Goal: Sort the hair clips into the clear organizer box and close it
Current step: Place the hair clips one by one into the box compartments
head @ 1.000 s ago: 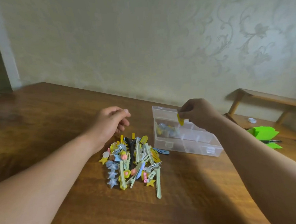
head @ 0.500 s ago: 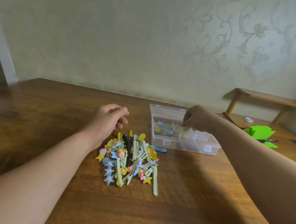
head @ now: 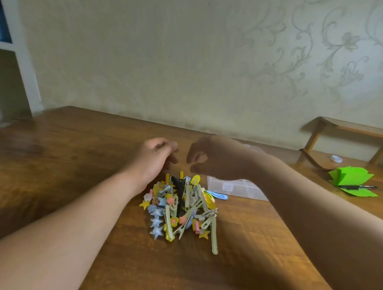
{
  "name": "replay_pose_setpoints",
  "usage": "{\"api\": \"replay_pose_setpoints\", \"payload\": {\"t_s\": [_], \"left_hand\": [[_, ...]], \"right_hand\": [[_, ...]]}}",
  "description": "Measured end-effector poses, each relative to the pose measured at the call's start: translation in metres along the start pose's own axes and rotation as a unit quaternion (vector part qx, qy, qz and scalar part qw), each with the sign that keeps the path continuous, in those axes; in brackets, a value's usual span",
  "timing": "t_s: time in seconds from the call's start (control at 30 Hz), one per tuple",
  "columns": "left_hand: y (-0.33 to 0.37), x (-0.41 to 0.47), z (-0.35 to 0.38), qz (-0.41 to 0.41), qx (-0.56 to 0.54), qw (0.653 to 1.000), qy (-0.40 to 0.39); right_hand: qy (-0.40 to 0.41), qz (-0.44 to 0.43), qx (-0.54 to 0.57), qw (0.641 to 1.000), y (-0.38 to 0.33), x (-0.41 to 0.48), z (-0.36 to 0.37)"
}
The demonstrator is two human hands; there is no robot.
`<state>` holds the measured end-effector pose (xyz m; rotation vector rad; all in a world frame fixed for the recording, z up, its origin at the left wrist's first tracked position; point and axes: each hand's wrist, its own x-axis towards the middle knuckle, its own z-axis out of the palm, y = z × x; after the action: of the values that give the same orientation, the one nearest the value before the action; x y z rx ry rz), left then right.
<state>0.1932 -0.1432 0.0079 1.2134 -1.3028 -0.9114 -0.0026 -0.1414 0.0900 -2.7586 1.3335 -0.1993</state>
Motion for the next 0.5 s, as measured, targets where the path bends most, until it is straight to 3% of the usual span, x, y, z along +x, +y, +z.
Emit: {"api": "replay_pose_setpoints", "payload": {"t_s": [0.2, 0.5], "left_hand": [[-0.002, 0.002, -0.003, 0.005, 0.003, 1.0, -0.007], [0.0, 0.0, -0.002, 0.012, 0.007, 1.0, -0.005]], "right_hand": [[-0.114, -0.004, -0.206, 0.972, -0.018, 0.016, 0.012], [-0.135, -0.005, -0.194, 0.972, -0.017, 0.018, 0.006]]}}
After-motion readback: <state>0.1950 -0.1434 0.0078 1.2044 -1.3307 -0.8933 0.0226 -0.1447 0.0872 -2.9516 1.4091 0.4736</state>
